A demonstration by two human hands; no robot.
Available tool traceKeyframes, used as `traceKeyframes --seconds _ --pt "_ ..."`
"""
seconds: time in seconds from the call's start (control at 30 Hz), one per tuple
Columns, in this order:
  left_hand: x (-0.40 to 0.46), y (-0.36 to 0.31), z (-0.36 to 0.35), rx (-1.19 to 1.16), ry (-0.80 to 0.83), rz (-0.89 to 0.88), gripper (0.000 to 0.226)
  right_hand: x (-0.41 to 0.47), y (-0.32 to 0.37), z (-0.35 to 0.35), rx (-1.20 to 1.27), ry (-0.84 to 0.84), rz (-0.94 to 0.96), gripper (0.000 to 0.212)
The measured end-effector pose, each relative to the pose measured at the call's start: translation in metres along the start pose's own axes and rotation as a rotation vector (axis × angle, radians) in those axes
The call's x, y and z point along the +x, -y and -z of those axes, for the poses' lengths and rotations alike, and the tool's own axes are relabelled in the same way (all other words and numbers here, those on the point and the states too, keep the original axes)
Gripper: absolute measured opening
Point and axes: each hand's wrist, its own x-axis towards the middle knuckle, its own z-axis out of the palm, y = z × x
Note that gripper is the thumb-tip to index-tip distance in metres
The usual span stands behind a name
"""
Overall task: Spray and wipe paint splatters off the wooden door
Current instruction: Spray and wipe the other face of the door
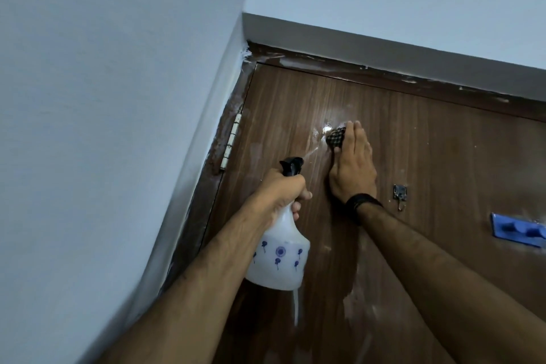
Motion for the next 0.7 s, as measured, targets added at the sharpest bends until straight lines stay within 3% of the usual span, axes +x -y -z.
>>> traceKeyframes --seconds 0.17,0.37,0.57,0.7 --pt "0.001 0.019 0.003 -0.041 -0.031 0.021 0.014 -0.019 0.006 0.001 0.01 0.021 0.05 0.058" --pt "-0.005 0.03 0.005 -0.038 -0.119 0.01 0.018 -0.058 0.024 -0.004 0.02 0.157 0.321 0.058" --pt "-0.017 0.049 0.02 -0.092 -0.167 0.026 0.026 0.01 0.038 -0.005 0.065 0.133 0.179 0.052" --pt "-0.03 0.057 0.034 -0.12 -0.155 0.054 0.012 0.01 0.041 -0.012 0.037 0.103 0.169 0.051"
